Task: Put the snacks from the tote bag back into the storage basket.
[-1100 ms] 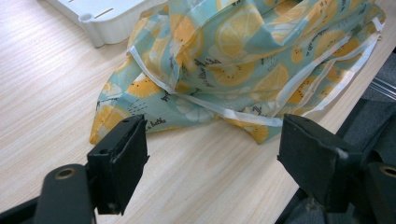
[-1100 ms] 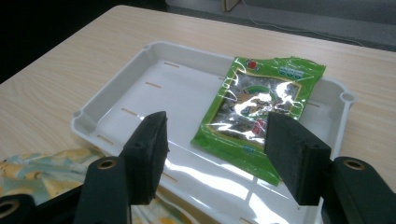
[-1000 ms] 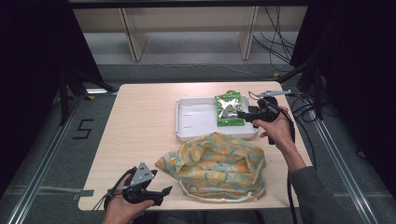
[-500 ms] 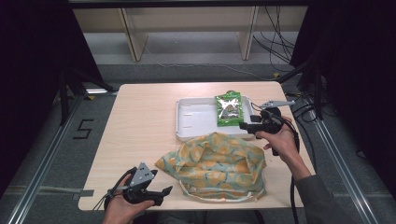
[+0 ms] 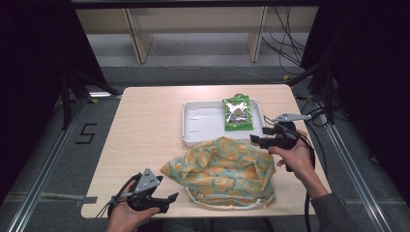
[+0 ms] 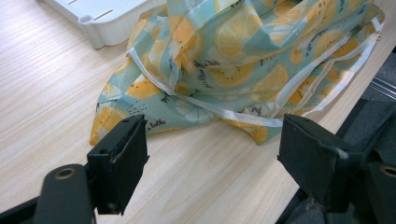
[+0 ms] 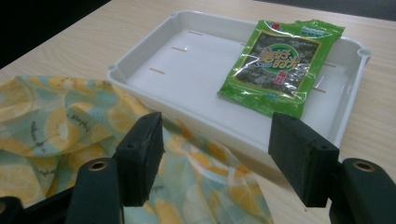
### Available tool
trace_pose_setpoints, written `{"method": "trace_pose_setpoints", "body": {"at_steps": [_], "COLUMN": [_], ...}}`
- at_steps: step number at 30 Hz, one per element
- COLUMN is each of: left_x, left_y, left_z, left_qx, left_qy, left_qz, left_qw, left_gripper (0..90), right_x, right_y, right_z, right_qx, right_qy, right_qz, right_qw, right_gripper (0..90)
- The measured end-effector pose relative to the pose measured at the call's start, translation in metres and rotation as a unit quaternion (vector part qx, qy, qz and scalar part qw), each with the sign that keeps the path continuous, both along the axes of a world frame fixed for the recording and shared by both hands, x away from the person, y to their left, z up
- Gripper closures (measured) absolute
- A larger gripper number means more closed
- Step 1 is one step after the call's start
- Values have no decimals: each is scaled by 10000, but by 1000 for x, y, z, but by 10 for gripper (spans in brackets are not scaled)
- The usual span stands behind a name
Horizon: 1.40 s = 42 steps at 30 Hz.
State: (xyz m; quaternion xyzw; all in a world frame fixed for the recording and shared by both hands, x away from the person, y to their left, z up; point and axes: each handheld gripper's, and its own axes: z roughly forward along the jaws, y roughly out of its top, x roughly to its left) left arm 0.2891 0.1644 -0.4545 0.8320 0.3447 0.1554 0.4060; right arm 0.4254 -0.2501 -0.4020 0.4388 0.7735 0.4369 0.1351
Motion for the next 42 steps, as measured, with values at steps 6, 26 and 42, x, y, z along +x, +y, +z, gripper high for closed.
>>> {"method": "trace_pose_setpoints", "body": {"at_steps": [6,26,42], "left_x": [0,1,0], "left_y": [1,2,1], "left_z": [0,0,-1], "left_qx": [71,83,-15], "left_qy": [-12,-28,38], "left_qz": [9,-3,116], "left_qw": [10000,10000,9999], "left_gripper": [233,233,233], "right_x": [-13,-51,-83], "right_y": [-3,-12,-22], "right_z": [-5,-9,-11], "right_qx": [-23,181,140], "right_qy": [-35,-22,-6], "right_qz": [20,192,307], "right_qw": [10000,9997,9994], "right_gripper": [365,334,305]}}
